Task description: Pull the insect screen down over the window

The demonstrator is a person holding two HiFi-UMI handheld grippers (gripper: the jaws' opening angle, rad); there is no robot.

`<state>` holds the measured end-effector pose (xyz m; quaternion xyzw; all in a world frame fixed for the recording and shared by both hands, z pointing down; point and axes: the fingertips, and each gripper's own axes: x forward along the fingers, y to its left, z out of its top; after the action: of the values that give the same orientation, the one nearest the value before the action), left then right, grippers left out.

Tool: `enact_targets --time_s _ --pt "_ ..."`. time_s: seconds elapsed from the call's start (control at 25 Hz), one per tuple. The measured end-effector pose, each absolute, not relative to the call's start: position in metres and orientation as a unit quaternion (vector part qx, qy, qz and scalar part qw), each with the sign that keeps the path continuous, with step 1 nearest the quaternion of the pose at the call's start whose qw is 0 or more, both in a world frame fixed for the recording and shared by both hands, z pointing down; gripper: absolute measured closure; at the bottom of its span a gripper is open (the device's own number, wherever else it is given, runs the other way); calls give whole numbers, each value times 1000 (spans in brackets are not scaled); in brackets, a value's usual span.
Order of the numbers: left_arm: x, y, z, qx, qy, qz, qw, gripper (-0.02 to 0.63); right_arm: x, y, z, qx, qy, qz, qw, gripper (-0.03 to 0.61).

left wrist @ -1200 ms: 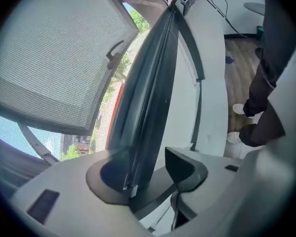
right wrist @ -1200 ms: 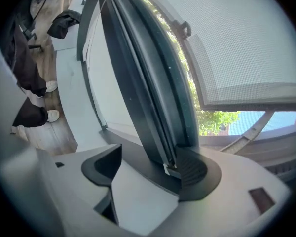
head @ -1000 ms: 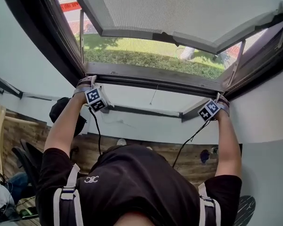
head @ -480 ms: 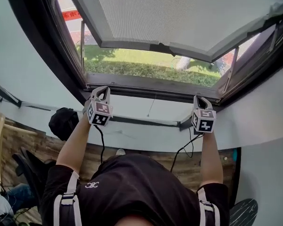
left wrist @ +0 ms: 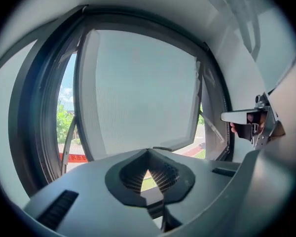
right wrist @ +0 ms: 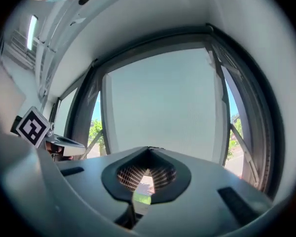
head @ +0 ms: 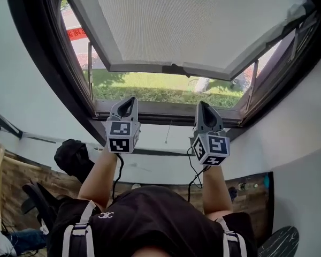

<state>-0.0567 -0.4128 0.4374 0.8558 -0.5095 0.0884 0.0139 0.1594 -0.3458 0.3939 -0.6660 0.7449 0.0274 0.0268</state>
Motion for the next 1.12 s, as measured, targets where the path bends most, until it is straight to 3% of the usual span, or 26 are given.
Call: enact_targets --time_s 1.12 --pt "-18 -394 437 880 -469 80 3 600 142 -356 410 -676 736 22 9 575"
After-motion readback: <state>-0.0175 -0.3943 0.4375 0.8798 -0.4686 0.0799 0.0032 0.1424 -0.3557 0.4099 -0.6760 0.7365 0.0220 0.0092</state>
